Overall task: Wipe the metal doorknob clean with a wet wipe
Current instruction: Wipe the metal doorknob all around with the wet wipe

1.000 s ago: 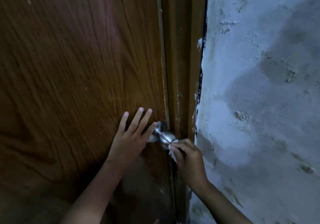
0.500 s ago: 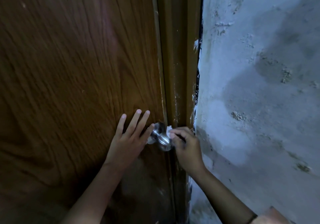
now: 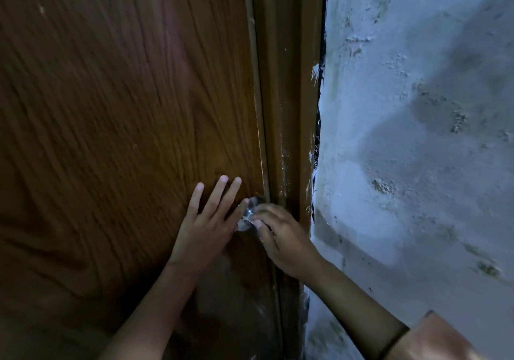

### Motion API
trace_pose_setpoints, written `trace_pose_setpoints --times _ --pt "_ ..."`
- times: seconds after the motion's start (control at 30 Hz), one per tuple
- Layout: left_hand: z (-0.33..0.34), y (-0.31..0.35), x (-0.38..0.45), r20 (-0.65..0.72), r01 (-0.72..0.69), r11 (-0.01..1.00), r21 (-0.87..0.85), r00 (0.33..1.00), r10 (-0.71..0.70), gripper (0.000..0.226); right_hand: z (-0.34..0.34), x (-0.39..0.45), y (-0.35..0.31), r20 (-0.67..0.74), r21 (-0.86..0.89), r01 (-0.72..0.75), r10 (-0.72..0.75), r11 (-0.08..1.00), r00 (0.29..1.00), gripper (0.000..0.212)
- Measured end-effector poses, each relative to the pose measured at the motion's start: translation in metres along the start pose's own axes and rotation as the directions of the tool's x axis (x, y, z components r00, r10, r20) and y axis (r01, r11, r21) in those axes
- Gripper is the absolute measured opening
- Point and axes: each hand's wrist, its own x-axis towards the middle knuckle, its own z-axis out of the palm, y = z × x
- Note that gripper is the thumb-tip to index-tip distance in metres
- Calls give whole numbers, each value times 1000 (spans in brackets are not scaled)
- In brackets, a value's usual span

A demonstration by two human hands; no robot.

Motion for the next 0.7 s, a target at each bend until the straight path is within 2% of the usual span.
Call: trace_pose_setpoints --times 0.1,0.2,0.27,0.3,0.37,0.47,0.6,0.67,0.7 --pt "-1 -1 1 -3 1 1000 -21 1000 -1 76 3 4 7 -23 166 -221 228 961 973 25" --pt "-3 -1 1 15 -1 1000 -18 1000 1 75 2 15 13 75 303 -460 460 835 885 26" --pt "-4 -2 1 31 -2 1000 -8 1000 2 75 0 21 11 133 362 -548 540 754 831 27" --pt "-5 -2 1 40 -3 1000 -5 999 3 75 -1 22 8 143 356 -557 546 750 826 28" --pt "-6 -3 0 48 -4 1000 -12 999 4 77 1 17 3 112 269 -482 470 834 876 29" --pt "-7 -2 1 54 -2 1000 -1 999 2 80 2 8 -5 13 2 -196 196 981 981 31" --pt "-7 -2 1 39 -1 1000 -1 999 1 81 -4 6 -2 89 -265 117 -96 957 991 33" --pt "-5 -3 1 28 0 1000 -5 1000 0 80 -2 3 -1 98 -295 175 -153 939 983 33" --pt "-5 -3 0 25 2 1000 -3 1000 -2 79 0 2 -1 72 -254 152 -138 955 988 33"
